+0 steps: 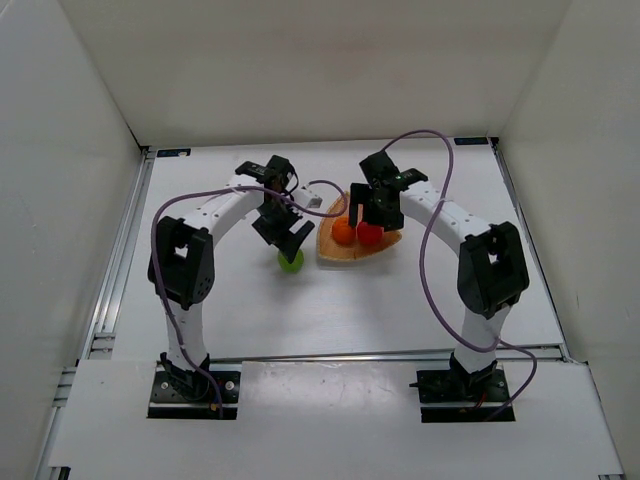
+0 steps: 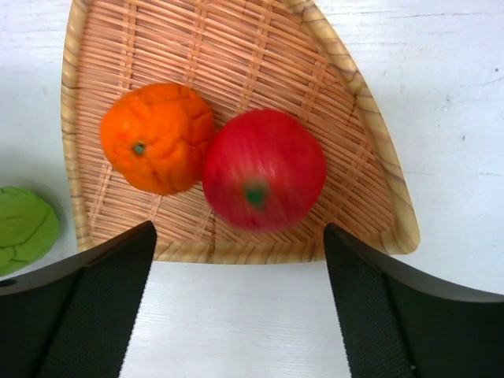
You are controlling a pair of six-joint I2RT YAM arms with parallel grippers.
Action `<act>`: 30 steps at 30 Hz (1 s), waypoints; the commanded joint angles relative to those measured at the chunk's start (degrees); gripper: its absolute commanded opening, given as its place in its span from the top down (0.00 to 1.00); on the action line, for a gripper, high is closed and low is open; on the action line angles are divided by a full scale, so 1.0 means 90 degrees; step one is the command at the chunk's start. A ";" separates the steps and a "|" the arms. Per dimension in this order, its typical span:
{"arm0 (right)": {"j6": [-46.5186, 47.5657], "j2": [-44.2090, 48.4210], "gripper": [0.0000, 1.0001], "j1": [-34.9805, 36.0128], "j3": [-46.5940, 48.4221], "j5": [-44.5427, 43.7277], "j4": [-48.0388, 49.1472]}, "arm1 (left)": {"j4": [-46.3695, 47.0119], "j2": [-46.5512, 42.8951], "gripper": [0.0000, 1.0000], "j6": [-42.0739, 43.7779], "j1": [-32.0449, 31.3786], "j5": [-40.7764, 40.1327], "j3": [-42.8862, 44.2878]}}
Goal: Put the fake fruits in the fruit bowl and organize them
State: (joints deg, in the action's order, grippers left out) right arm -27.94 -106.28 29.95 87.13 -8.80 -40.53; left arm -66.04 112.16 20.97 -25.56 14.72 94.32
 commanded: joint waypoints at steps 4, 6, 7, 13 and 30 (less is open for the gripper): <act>0.0087 0.0656 0.05 -0.0174 0.0240 -0.0097 -0.0164 | -0.0142 0.0359 0.00 0.0199 -0.0109 0.0522 0.0416; 0.0087 0.0812 0.05 -0.0252 0.0172 -0.0165 -0.0222 | -0.0260 0.0681 0.00 0.0199 -0.0167 0.0523 0.0574; 0.0087 0.0929 0.05 -0.0320 0.0104 -0.0223 -0.0223 | -0.0260 0.0769 0.00 0.0199 -0.0168 0.0407 0.0574; 0.0029 0.1271 0.03 -0.0593 -0.0198 -0.0360 -0.0223 | -0.0201 0.1336 0.00 0.0141 -0.0168 0.0484 0.0770; -0.0303 0.1623 0.03 -0.0809 -0.1195 -0.0302 -0.0038 | -0.0201 0.0789 0.54 -0.0279 -0.0411 0.0639 0.1958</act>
State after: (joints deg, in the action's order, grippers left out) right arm -29.80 -94.19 22.57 76.86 -11.00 -41.98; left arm -69.58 122.37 18.98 -27.24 17.89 107.35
